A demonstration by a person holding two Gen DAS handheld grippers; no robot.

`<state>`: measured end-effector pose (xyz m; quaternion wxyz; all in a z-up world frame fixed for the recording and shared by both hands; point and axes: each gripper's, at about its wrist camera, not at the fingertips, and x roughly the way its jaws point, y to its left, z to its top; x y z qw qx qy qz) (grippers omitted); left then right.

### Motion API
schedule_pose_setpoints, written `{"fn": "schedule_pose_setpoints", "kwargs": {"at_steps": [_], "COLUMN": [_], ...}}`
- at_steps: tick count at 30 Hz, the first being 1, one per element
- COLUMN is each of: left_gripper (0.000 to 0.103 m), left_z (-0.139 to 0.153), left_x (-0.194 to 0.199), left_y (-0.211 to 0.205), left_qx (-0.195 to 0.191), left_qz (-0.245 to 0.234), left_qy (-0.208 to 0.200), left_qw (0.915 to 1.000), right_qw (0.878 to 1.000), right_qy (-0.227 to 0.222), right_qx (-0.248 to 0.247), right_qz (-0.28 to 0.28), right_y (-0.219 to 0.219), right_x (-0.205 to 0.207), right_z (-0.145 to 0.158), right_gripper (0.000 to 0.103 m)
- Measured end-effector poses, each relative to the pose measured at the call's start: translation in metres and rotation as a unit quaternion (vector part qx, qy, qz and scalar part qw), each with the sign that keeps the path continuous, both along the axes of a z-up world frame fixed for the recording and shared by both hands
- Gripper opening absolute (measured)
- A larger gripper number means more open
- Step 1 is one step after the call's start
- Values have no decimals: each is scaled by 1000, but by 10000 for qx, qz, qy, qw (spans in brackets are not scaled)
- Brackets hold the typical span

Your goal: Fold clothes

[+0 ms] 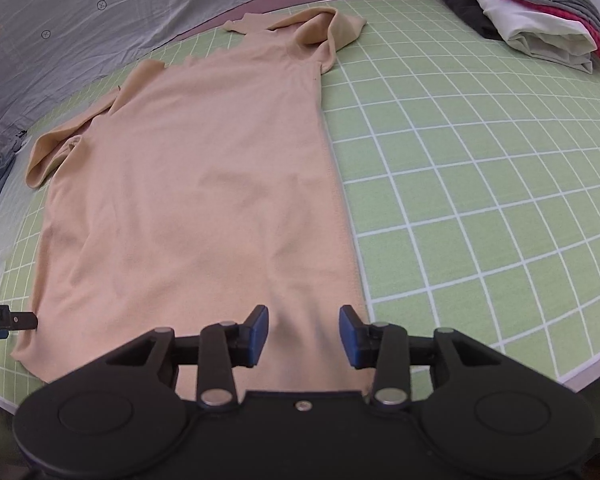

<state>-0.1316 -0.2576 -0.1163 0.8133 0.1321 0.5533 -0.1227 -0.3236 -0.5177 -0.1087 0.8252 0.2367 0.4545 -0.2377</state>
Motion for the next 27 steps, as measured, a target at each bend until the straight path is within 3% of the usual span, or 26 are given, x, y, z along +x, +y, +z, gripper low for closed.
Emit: {"fn": "schedule_pose_setpoints", "kwargs": {"at_steps": [4,7,9,14,27], "left_gripper": [79,87,88,95,96], "left_z": [1,2,5,14,15], "left_x": [-3,1,6,21,79], "left_y": [3,5,5,-6,-73], "left_qx": [36,40,-19,-141,-112], "left_qz": [33,143,225,328,167], "left_qy": [23,19,-8,-123,-396], "left_qw": [10000,9999,9997,9993,9990], "right_qw": [9998,9992,9981,9952,9847], "right_qy": [77,141,235,117,-66], "right_qx": [-141,-361,-550,-899,-1708], "right_qz": [68,119,176,360,334], "right_y": [3,2,0,-10,-74], "right_x": [5,12,19,31,99], "right_z": [1,3,4,12,23], "right_gripper": [49,64,81,102,103]}}
